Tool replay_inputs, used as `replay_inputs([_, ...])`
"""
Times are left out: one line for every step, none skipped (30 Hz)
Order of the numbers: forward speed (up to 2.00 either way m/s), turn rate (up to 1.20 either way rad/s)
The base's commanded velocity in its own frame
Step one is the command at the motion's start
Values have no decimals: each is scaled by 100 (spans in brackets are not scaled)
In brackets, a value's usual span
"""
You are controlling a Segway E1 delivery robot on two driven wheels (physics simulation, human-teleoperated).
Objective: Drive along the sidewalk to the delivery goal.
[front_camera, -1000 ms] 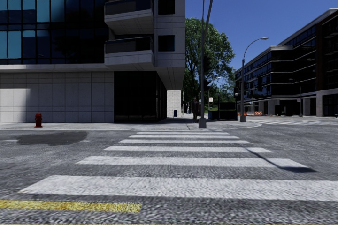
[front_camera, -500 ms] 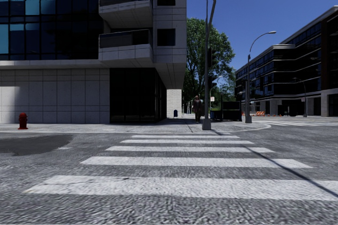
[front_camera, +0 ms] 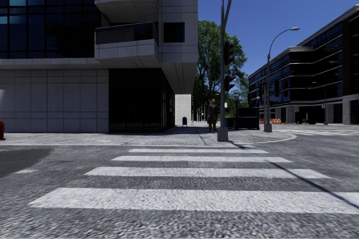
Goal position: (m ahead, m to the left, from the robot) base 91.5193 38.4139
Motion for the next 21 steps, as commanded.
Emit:
replay_inputs([200, 0])
replay_inputs([200, 0])
replay_inputs([200, 0])
replay_inputs([200, 0])
replay_inputs([200, 0])
replay_inputs([200, 0])
replay_inputs([200, 0])
replay_inputs([200, 0])
replay_inputs([200, 0])
replay_inputs([200, 0])
replay_inputs([200, 0])
replay_inputs([200, 0])
replay_inputs([200, 0])
replay_inputs([200, 0])
replay_inputs([200, 0])
replay_inputs([200, 0])
replay_inputs([200, 0])
replay_inputs([200, 0])
replay_inputs([200, 0])
replay_inputs([200, 0])
replay_inputs([200, 0])
